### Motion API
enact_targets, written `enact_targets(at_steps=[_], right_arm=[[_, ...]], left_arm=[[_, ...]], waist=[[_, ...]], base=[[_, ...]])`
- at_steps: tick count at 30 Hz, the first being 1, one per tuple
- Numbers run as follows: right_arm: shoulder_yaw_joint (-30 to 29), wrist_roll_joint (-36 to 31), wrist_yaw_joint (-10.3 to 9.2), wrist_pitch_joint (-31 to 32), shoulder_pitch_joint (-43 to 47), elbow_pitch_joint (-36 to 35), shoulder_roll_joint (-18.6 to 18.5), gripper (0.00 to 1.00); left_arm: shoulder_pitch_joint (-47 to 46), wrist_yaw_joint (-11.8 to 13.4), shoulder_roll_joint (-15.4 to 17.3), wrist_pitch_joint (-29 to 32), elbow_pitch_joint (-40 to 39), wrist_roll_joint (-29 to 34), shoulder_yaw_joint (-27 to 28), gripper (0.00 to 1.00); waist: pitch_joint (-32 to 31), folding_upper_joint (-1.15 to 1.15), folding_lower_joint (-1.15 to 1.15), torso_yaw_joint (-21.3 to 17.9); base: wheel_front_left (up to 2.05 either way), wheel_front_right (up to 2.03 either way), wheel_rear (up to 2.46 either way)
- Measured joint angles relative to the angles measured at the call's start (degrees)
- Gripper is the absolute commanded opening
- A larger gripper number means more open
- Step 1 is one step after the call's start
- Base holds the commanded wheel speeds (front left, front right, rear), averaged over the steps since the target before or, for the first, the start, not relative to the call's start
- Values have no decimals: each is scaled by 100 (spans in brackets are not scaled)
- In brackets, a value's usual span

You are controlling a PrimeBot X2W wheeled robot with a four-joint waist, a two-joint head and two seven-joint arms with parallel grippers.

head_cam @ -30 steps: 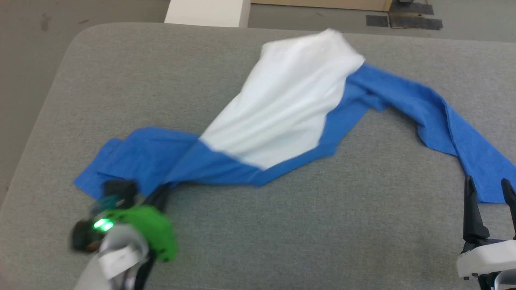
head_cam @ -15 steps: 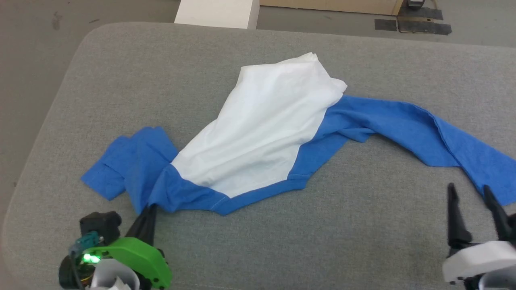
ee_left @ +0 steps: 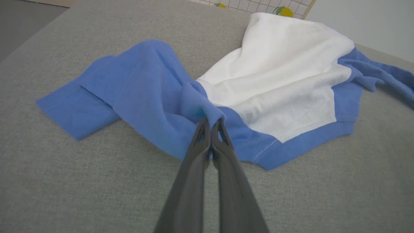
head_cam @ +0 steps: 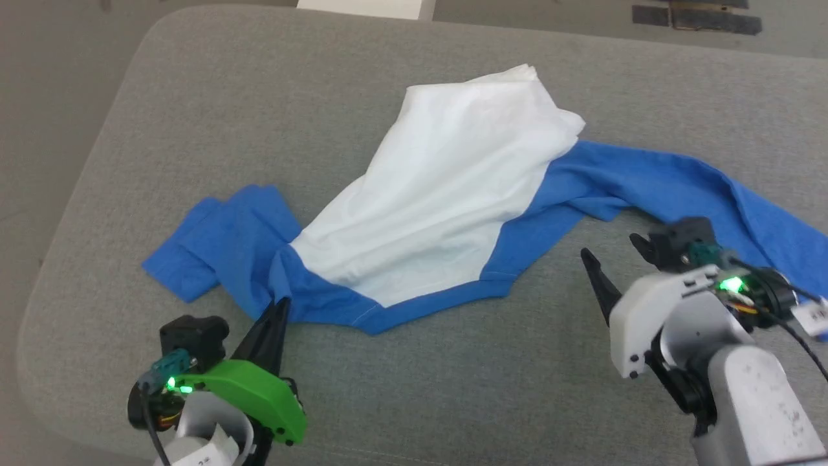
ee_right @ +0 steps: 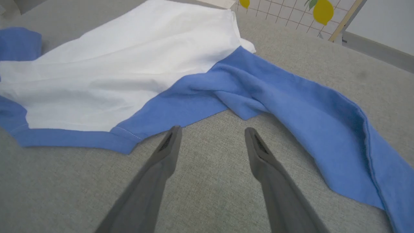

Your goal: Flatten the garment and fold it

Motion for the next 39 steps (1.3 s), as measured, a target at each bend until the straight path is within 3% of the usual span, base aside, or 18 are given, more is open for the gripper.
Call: enact_targets(at_steps=[5,12,23,26,27,34,39], right_arm=[[312,143,-1,656,-539,668,-214,100],[297,227,-1,1007,-1108,1426,-205,100],[-13,-91,0,848,-1630,2018,-113,100],[-88,-175,0,749,-1762,2178,-68,16],[-122,-226,0,682,-1805,2242,-62,0],[-563,-312,0,70,-1791,2484,80,0],[-906,-12,-1,-368,-1450,2237,151,0]], left_arm=[[-146,-55,-102,-51,43,0,-111,0],[-363,-116,-204,-155,232,0,-267,0],[-603,-198,-328,-234,494,0,-450,0],[-648,-205,-338,-261,570,-1,-472,0],[-669,-209,-345,-279,595,-1,-482,0],[-691,-256,-361,-411,744,-8,-491,0],[-678,-304,-348,-624,694,-36,-434,0]], waist=[[139,0,0,188],[404,0,0,500],[626,0,0,788],[664,0,0,832],[674,0,0,846],[600,0,0,843],[440,0,0,758]], base=[[0,0,0],[0,0,0],[0,0,0],[0,0,0],[0,0,0],[0,0,0],[0,0,0]])
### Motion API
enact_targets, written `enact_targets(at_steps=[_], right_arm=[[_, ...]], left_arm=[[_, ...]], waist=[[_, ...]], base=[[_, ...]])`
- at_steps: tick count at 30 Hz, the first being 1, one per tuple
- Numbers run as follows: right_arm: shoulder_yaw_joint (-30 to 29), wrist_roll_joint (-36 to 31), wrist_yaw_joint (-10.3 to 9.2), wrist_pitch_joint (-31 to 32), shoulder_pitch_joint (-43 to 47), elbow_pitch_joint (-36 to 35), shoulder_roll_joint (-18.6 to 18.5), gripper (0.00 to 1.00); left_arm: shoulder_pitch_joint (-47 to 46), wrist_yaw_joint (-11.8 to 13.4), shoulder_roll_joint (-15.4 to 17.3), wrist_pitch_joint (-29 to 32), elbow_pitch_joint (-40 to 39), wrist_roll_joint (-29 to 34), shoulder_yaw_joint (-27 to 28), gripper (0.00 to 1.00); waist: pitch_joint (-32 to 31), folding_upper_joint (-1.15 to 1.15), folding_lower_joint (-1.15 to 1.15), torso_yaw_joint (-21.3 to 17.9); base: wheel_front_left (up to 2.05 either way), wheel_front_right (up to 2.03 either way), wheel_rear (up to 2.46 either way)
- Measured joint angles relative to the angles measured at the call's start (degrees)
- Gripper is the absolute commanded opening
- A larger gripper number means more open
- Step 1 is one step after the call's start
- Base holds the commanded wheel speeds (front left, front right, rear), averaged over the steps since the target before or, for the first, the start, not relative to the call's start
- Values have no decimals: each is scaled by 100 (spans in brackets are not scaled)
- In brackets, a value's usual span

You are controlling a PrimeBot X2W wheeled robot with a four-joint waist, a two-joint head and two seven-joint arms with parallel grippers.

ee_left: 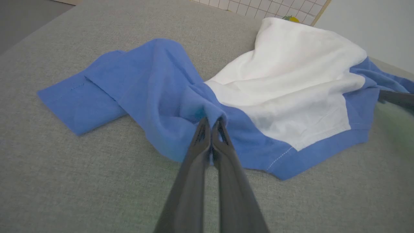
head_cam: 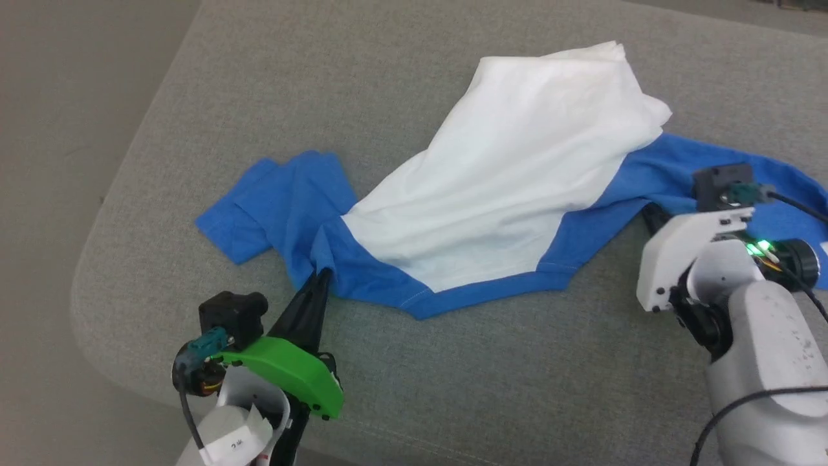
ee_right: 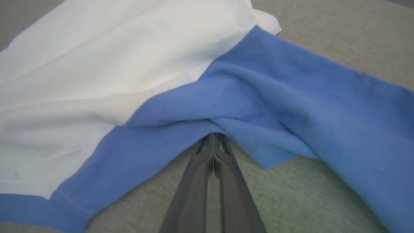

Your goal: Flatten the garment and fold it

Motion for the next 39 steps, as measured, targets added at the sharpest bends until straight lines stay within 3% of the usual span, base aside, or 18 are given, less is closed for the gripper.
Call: enact_targets(at_steps=[8,13,14,16,18,28,39], right_arm=[[-506,634,0,-552,606,-1080,136,0],[-638,801,0,-578,1053,-1663,203,0],[-638,801,0,-555,1127,-1746,210,5],[-603,786,0,-464,1318,-1903,216,42],[-566,778,0,-371,1475,-2002,218,100],[-12,755,0,389,1623,-2076,227,100],[455,367,0,1187,719,-1094,120,100]], left_arm=[[235,54,26,-321,-420,-68,153,0],[450,136,44,-271,-631,-78,151,0],[475,145,54,-246,-659,-78,146,0],[505,167,62,-233,-705,-78,141,0],[508,168,65,-231,-742,-78,122,0],[497,182,45,-209,-679,-108,10,0],[239,109,-112,-352,-454,-116,-167,0]], waist=[[-386,0,0,-282],[-611,0,-1,-514],[-637,0,0,-552],[-687,0,0,-637],[-711,0,0,-689],[-573,0,0,-509],[-275,0,0,-99]], base=[[0,0,0],[0,0,0],[0,0,0],[0,0,0],[0,0,0],[0,0,0],[0,0,0]])
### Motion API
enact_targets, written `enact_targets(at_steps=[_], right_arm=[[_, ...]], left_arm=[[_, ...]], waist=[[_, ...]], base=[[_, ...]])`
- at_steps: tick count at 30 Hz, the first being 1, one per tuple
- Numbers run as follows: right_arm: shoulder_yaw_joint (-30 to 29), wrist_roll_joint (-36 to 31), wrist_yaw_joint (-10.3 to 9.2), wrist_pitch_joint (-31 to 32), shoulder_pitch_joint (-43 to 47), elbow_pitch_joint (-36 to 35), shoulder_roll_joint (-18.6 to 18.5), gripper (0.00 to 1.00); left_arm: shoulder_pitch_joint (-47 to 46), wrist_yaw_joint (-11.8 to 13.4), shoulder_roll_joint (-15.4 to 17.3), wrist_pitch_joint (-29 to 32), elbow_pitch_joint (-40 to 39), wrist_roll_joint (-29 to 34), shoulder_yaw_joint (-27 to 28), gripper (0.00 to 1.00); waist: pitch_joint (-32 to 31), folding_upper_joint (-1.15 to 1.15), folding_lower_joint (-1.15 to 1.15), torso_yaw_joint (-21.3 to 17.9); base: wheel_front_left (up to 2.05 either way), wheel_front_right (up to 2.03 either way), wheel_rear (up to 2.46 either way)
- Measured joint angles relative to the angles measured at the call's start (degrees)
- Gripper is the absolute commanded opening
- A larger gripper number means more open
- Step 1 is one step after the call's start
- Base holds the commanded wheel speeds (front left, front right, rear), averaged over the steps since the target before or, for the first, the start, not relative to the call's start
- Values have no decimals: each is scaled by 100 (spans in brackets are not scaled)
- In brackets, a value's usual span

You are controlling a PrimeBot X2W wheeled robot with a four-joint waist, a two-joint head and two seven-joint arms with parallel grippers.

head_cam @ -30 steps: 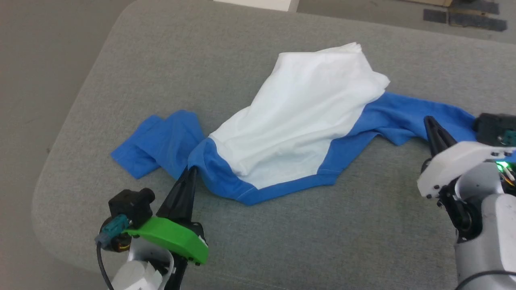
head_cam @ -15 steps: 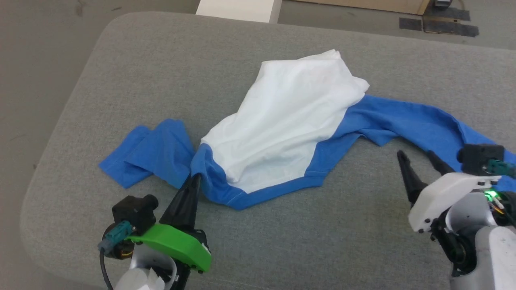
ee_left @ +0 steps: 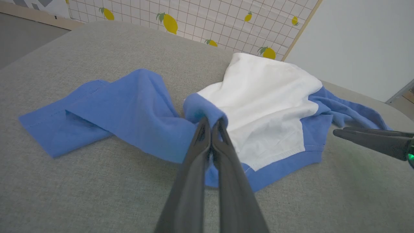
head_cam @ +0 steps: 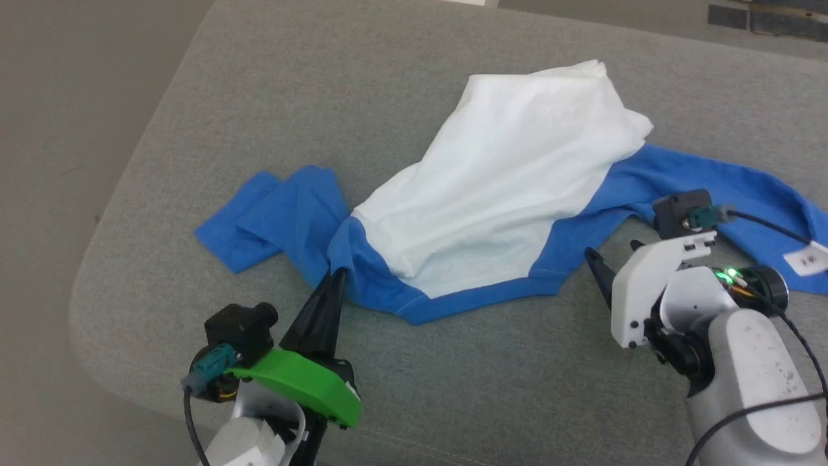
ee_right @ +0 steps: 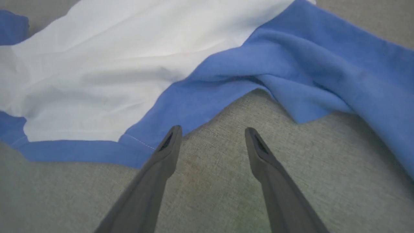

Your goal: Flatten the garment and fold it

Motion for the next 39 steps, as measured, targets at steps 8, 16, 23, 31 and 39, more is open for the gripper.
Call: enact_targets(at_steps=[8,16,23,31,39], right_arm=[[249,-372,0,382,-702,622,-243,100],[573,-491,0,307,-1146,1100,-471,0],[243,-411,1,-409,-1121,1345,-435,0],[-419,-18,0,-1339,-632,657,-305,0],[-723,378,0,-1711,-128,-333,-29,0]], left_arm=[[-180,-58,-68,-86,192,0,-93,0],[-286,-104,-144,-142,375,-1,-199,0],[-282,-104,-142,-185,469,-5,-210,0],[-97,-37,10,-241,285,-52,-42,0],[-42,77,66,-417,-174,-107,135,0]], waist=[[262,0,0,259],[351,0,0,442],[216,0,0,447],[-39,0,0,225],[-310,0,0,-216]], base=[[0,0,0],[0,0,0],[0,0,0],[0,0,0],[0,0,0]])
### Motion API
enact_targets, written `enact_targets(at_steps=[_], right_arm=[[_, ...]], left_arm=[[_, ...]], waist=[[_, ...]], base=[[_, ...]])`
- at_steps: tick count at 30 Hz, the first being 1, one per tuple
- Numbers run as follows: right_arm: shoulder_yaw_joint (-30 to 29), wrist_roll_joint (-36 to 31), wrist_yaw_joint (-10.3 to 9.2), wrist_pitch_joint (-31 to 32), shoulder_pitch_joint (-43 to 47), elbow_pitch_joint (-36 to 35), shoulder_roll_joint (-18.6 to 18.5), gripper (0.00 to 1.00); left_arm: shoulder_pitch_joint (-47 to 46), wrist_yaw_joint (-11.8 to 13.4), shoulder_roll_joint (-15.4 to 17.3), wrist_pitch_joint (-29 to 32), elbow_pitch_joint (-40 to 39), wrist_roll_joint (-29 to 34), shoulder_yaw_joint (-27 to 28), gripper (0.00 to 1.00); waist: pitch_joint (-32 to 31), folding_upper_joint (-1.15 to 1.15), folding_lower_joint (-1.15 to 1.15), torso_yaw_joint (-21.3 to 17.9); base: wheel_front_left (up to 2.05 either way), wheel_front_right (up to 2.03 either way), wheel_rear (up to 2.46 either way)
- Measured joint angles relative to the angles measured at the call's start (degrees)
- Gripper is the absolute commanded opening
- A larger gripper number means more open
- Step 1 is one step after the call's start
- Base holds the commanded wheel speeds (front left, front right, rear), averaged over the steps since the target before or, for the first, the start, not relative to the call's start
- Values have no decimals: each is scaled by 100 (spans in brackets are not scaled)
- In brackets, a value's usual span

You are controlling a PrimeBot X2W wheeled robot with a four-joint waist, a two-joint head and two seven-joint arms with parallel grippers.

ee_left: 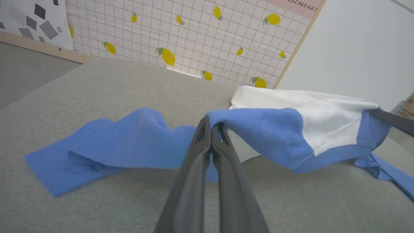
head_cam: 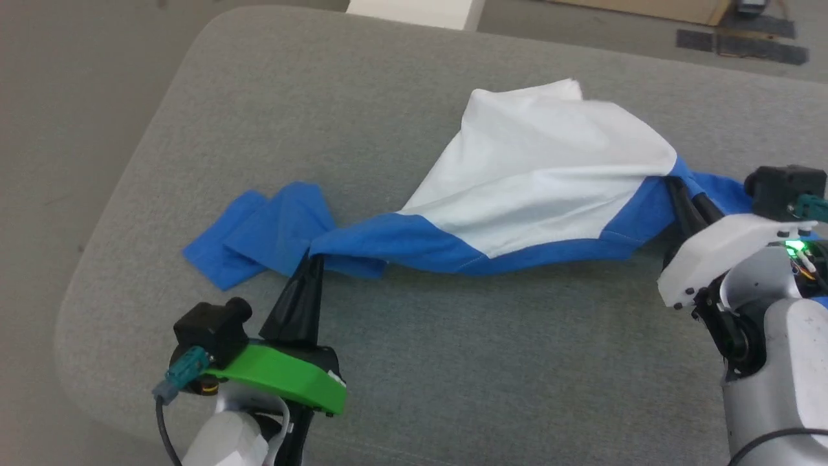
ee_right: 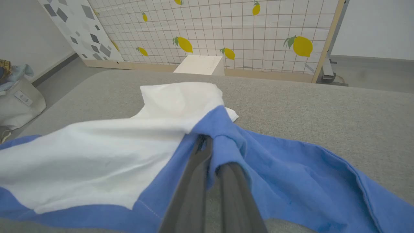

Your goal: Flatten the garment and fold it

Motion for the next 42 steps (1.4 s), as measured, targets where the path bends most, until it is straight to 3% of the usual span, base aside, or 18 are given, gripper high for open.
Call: enact_targets(at_steps=[10,24,42], right_arm=[[130,243,0,-115,121,-923,129,0],[410,180,0,141,-1379,-1288,143,0],[479,-275,0,542,-3800,745,138,0]], left_arm=[[-582,76,15,180,-514,4,30,0],[-2750,131,-35,1177,-409,-60,100,0],[-5147,227,275,1959,1481,-227,556,0]], waist=[[-397,0,0,-430],[-852,0,0,-805],[-742,0,0,-1167]], base=[[0,0,0],[0,0,0],[0,0,0]])
